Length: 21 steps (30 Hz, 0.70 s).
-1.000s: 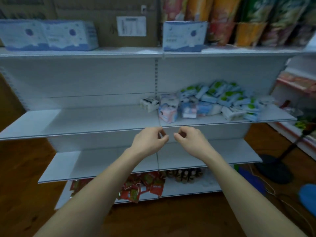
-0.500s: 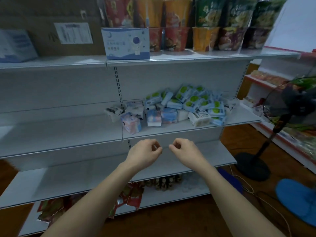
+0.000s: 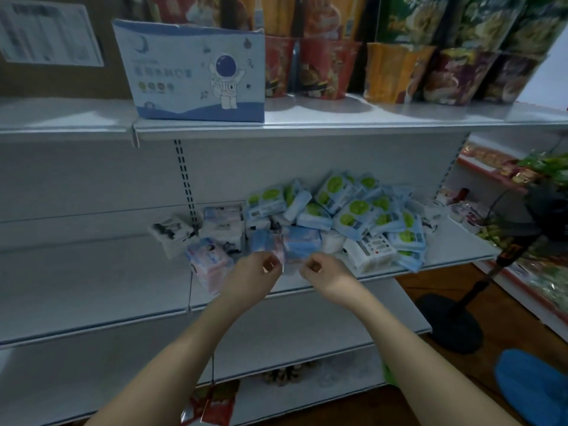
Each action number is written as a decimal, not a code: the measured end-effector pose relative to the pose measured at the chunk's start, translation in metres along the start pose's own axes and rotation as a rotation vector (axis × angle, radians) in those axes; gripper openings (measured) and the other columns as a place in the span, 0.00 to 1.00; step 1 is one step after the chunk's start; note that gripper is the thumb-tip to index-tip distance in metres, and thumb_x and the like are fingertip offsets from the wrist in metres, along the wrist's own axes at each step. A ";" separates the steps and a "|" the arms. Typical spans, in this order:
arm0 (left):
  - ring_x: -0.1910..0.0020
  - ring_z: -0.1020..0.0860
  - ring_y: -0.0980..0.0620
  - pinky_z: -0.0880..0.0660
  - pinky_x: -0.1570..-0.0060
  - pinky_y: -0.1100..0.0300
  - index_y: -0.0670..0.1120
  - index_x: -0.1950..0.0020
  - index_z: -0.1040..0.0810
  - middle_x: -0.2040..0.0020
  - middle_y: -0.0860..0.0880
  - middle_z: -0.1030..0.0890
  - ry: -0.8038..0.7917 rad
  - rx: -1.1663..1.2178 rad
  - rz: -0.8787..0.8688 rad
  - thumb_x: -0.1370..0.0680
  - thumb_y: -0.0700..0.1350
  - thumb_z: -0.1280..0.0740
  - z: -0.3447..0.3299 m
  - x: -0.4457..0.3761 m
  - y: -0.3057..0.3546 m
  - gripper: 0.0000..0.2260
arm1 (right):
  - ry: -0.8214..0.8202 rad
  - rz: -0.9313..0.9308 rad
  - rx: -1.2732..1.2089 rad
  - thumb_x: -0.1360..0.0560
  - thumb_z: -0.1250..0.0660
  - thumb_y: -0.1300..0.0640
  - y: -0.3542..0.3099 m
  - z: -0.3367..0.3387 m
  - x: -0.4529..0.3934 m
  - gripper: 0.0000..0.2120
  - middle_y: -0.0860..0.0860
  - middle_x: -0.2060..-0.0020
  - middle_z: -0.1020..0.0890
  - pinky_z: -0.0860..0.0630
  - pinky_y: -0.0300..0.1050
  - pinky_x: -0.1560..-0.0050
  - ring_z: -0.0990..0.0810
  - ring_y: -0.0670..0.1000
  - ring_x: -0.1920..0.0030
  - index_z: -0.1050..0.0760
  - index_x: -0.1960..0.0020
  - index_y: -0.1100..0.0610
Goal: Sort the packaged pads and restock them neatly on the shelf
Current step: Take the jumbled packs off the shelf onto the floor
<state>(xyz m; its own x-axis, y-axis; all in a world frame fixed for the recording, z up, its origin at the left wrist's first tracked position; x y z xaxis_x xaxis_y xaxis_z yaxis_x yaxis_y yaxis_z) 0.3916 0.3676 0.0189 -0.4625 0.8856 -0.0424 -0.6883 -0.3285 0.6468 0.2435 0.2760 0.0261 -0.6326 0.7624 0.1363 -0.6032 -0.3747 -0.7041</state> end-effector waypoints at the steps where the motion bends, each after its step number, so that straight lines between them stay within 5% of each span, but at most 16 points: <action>1: 0.59 0.22 0.53 0.24 0.58 0.56 0.52 0.55 0.22 0.58 0.54 0.19 -0.009 -0.010 -0.004 0.22 0.52 0.38 0.003 -0.014 -0.003 0.08 | 0.003 -0.002 -0.021 0.21 0.37 0.52 -0.003 0.004 -0.015 0.09 0.51 0.59 0.23 0.28 0.45 0.58 0.23 0.53 0.57 0.25 0.51 0.58; 5: 0.60 0.24 0.48 0.31 0.64 0.58 0.49 0.55 0.24 0.62 0.52 0.24 0.018 0.003 0.008 0.20 0.48 0.37 0.019 -0.061 -0.016 0.06 | 0.052 0.050 -0.130 0.20 0.37 0.52 -0.017 0.018 -0.062 0.09 0.52 0.55 0.22 0.27 0.45 0.58 0.20 0.55 0.55 0.29 0.43 0.55; 9: 0.55 0.22 0.47 0.25 0.56 0.55 0.49 0.47 0.24 0.53 0.48 0.21 0.034 -0.031 0.068 0.20 0.48 0.36 0.027 -0.105 -0.025 0.05 | 0.156 0.045 -0.172 0.21 0.36 0.53 -0.020 0.036 -0.105 0.11 0.49 0.56 0.24 0.22 0.52 0.53 0.19 0.56 0.54 0.32 0.41 0.53; 14: 0.48 0.25 0.47 0.27 0.50 0.55 0.48 0.36 0.28 0.44 0.46 0.25 0.129 0.049 0.128 0.24 0.53 0.31 0.032 -0.151 -0.045 0.19 | 0.261 0.066 -0.242 0.23 0.33 0.51 -0.017 0.062 -0.164 0.14 0.57 0.52 0.22 0.20 0.61 0.50 0.20 0.59 0.51 0.35 0.43 0.54; 17: 0.43 0.25 0.42 0.25 0.45 0.51 0.46 0.31 0.31 0.39 0.42 0.29 0.146 0.037 0.164 0.27 0.57 0.28 0.033 -0.176 -0.048 0.29 | 0.266 0.064 -0.218 0.25 0.31 0.45 -0.017 0.066 -0.193 0.27 0.58 0.41 0.27 0.20 0.62 0.51 0.21 0.61 0.47 0.38 0.33 0.54; 21: 0.42 0.24 0.41 0.23 0.47 0.51 0.48 0.26 0.36 0.32 0.41 0.31 0.137 0.111 0.305 0.26 0.61 0.30 0.025 -0.210 -0.054 0.33 | 0.192 0.060 -0.225 0.24 0.31 0.48 -0.013 0.063 -0.225 0.26 0.53 0.52 0.26 0.18 0.59 0.60 0.20 0.58 0.56 0.39 0.35 0.56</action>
<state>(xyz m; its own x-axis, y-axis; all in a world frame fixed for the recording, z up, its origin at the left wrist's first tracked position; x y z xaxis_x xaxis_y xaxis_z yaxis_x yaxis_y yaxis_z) 0.5402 0.2080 0.0121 -0.7136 0.6972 0.0683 -0.4455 -0.5268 0.7239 0.3632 0.0760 0.0482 -0.5470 0.8366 -0.0295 -0.4310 -0.3117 -0.8468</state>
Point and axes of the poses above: each hand's wrist, its own x-axis away from the middle knuckle, its own z-axis out of the back of the hand, y = z × x, the point moved 6 cm from there along -x, towards the middle knuckle
